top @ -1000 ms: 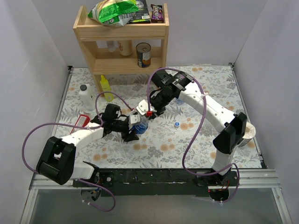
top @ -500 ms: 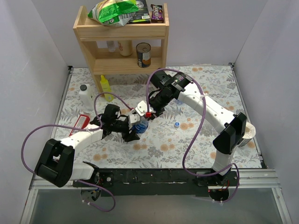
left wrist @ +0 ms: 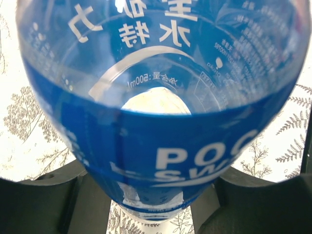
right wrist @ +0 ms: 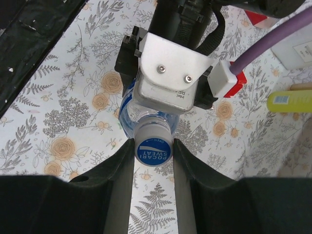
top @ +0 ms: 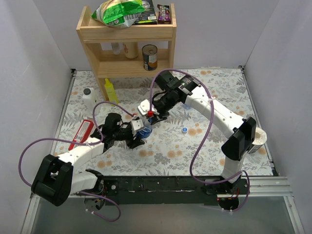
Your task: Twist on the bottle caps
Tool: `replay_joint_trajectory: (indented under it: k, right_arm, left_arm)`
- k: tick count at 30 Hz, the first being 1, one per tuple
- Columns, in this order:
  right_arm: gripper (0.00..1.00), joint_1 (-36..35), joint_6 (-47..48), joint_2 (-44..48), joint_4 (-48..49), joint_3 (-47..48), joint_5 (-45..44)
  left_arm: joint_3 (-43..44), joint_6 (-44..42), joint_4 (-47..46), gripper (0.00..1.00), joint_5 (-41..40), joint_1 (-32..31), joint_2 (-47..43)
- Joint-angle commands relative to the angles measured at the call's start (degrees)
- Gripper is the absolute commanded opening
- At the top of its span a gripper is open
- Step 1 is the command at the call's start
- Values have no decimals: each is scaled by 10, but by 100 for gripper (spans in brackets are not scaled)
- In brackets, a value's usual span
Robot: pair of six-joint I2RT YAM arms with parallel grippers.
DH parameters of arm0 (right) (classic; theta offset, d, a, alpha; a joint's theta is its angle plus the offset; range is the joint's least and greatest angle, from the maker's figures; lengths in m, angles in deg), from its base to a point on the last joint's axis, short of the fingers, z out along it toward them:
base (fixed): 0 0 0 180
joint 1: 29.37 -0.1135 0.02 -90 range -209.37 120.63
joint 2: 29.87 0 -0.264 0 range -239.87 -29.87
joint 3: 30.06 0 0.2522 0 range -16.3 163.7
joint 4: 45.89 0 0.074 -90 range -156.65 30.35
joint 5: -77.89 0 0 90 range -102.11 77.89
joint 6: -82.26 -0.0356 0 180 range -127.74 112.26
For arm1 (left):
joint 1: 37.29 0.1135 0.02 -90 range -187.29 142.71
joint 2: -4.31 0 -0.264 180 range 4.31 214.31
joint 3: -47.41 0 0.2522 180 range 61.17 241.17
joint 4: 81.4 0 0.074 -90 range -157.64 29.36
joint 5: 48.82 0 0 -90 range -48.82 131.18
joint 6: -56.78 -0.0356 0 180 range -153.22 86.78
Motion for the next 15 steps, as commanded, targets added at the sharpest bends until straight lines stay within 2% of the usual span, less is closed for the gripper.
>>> replay_joint_trajectory:
  k: [1, 9, 15]
  right_arm:
    - [34, 2, -68, -36, -14, 2, -33]
    - [32, 2, -269, -120, -26, 94, -39]
    - [32, 2, -415, -112, 41, 43, -20]
  left_arm:
    - [30, 19, -72, 0, 2, -7, -13]
    - [32, 41, -111, 0, -41, -8, -7]
    - [26, 67, -133, 0, -69, -9, -4]
